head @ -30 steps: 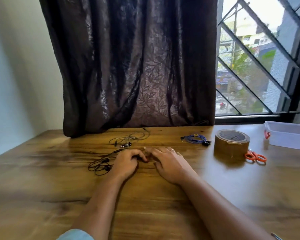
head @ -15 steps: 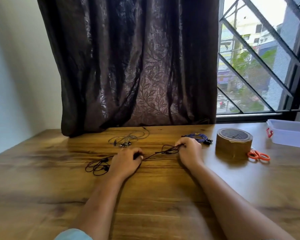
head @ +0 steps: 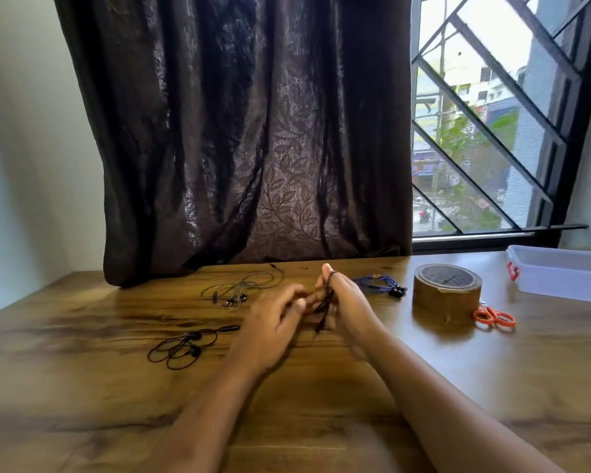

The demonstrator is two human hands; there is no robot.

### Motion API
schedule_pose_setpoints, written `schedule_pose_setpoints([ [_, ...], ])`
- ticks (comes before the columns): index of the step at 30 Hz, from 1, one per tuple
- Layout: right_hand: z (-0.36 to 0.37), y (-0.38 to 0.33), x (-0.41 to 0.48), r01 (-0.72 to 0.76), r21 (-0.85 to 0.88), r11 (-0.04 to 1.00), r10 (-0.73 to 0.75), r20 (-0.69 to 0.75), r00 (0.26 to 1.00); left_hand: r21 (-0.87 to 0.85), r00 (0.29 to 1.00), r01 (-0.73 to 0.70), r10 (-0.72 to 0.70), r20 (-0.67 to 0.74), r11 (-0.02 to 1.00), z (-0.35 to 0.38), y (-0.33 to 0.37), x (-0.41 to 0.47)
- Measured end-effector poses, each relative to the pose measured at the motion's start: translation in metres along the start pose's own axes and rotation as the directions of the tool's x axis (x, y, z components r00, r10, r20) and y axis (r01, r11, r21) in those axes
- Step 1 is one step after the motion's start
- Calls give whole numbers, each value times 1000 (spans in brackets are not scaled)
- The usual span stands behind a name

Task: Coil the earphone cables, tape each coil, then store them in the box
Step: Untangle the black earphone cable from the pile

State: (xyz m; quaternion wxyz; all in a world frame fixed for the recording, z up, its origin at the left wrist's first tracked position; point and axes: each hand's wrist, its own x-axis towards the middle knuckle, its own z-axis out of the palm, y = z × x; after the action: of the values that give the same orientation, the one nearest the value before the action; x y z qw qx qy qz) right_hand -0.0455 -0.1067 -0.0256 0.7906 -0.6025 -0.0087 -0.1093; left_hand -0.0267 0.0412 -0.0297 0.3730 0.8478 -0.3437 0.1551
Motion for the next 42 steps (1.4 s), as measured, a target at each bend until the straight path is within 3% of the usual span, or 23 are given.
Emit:
schedule_pose_setpoints([
  [1,3,1,0,6,25,1000,-6,18,1000,-101,1000,-11,14,24,995,5,2,0],
  [3,6,1,-1,31,30,999,-32,32,999,-138,1000,-11,11,-1,990,7,1,0],
  [7,10,4,-2,126,-123,984,-128,-8,992,-8,977,-51,49,-206,999,3,-7,4],
  [11,16,3,-2,144,-322,936,-170,-55,984,171,914,22,50,-402,985,0,-11,7],
  [13,15,2,-1,92,-540,837,-171,-98,980,143,879,71,6,-477,987,-5,-14,7],
  [15,10,4,2,25,-741,672,-186,-136,973,33,839,78,-48,-541,996,-11,-16,7],
  [17,0,6,5,-71,-859,506,-201,-197,959,-114,768,82,-136,-626,990,-20,-15,6],
  [19,-10,7,8,-151,-898,414,-216,-258,942,-229,706,99,-230,-670,968,-28,-14,5],
  [21,-19,9,14,-182,-861,475,-209,-311,927,-303,708,118,-294,-642,946,-30,-15,6],
  [22,-22,9,19,-183,-793,581,-190,-351,917,-349,711,134,-336,-617,927,-30,-16,7],
  [24,-27,5,26,-171,-542,823,-92,-424,901,-436,712,163,-411,-570,885,-28,-19,8],
  [26,-30,0,24,-151,-272,950,26,-414,910,-481,730,169,-438,-525,860,-29,-21,9],
  [29,-36,-5,17,-83,-75,994,51,-357,933,-507,786,168,-425,-449,846,-27,-21,10],
  [34,-30,-5,17,-80,-148,986,47,-211,976,-492,857,141,-355,-373,859,-17,-18,10],
  [35,-28,-3,17,-66,-238,969,14,-214,977,-497,863,138,-350,-364,857,-16,-18,10],
  [36,-26,-1,16,-51,-438,897,-56,-229,972,-499,871,137,-344,-351,856,-16,-18,10],
  [37,-25,0,15,-56,-701,711,-146,-225,963,-496,883,131,-329,-336,858,-16,-17,10],
  [38,-23,-1,12,-56,-891,451,-241,-182,953,-480,898,116,-299,-323,869,-16,-16,10],
  [39,-20,-3,8,3,-965,262,-326,-85,942,-448,917,96,-254,-308,889,-15,-15,10],
  [40,-16,-6,5,111,-973,203,-362,31,932,-405,939,73,-199,-280,911,-14,-12,9],
  [42,-5,-10,1,403,-852,334,-370,275,887,-333,976,-6,-68,-209,943,-11,-5,7],
])
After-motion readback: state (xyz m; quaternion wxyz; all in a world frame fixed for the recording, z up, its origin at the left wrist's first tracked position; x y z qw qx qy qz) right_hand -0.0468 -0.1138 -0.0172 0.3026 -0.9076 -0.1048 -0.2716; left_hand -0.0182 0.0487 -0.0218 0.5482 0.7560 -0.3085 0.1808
